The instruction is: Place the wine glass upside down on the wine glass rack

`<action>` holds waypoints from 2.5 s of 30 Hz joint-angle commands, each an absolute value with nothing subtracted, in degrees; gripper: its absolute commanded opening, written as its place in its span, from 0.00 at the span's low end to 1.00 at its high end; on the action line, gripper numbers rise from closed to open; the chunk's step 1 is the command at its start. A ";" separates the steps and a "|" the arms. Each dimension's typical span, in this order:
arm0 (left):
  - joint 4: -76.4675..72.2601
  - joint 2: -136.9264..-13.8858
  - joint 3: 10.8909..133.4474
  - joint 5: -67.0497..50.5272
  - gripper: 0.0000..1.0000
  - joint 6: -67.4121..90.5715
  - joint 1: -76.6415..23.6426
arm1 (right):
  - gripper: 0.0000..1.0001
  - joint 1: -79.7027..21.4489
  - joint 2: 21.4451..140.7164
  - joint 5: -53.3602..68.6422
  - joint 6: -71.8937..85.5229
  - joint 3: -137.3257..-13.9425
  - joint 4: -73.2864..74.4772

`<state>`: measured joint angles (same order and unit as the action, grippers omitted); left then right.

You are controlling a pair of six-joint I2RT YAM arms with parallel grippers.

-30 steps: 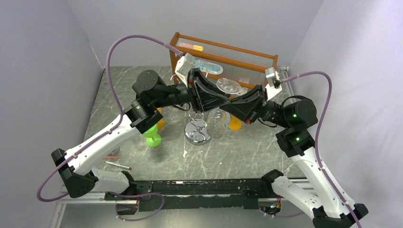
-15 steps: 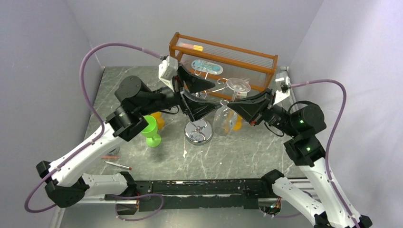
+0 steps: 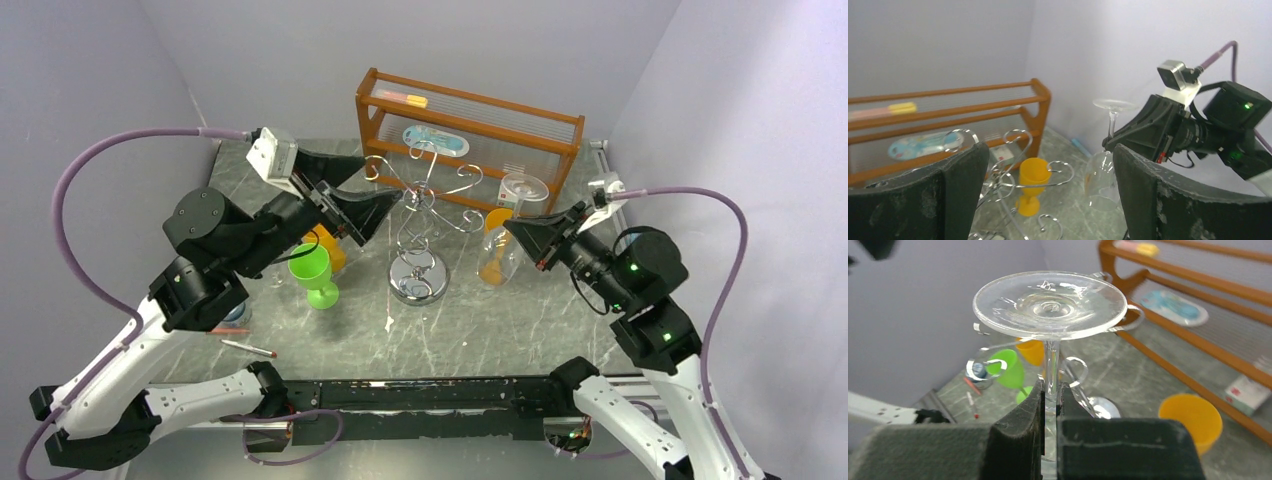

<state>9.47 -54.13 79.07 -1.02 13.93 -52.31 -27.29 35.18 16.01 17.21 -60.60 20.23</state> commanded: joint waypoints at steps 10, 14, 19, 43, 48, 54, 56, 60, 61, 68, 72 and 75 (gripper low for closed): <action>18.36 -54.32 75.09 20.46 0.97 17.37 -52.55 | 0.00 -27.33 41.59 6.53 15.10 -48.88 7.88; 17.83 -54.18 73.57 22.73 0.97 18.22 -52.62 | 0.00 -27.34 42.19 11.82 13.68 -45.18 0.83; 17.67 -54.78 73.25 23.18 0.97 18.38 -52.57 | 0.00 -27.34 43.20 15.79 13.34 -42.29 -5.39; 17.00 -54.97 72.53 22.94 0.97 18.74 -52.55 | 0.00 -27.36 48.00 25.53 10.08 -40.03 -12.08; 17.29 -55.41 72.68 22.32 0.97 18.55 -52.56 | 0.00 -27.35 50.14 27.17 9.53 -40.89 -11.85; 17.83 -55.91 73.21 21.72 0.97 18.41 -52.54 | 0.00 -27.33 49.98 29.90 8.98 -41.23 -11.55; 17.84 -55.98 73.04 21.64 0.97 18.52 -52.58 | 0.00 -27.34 49.32 30.74 9.04 -40.78 -12.10; 18.00 -56.01 72.86 21.53 0.97 18.37 -52.57 | 0.00 -27.34 48.21 31.25 9.05 -40.20 -12.21; 18.06 -56.01 72.86 21.47 0.97 18.29 -52.55 | 0.00 -27.40 47.97 31.36 9.03 -40.13 -12.13; 17.69 -55.43 71.85 22.11 0.97 18.24 -52.57 | 0.00 -27.35 44.13 31.05 8.63 -38.24 -12.04; 17.59 -55.37 71.63 22.33 0.97 18.37 -52.56 | 0.00 -27.34 41.71 28.62 8.91 -37.52 -10.96; 17.58 -55.63 71.80 21.86 0.97 18.32 -52.58 | 0.00 -27.34 40.30 25.27 9.22 -36.73 -10.43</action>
<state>17.45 -55.79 72.03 22.20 18.85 -52.34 -27.35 42.44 29.67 9.58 -37.87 -9.10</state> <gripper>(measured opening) 0.971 0.056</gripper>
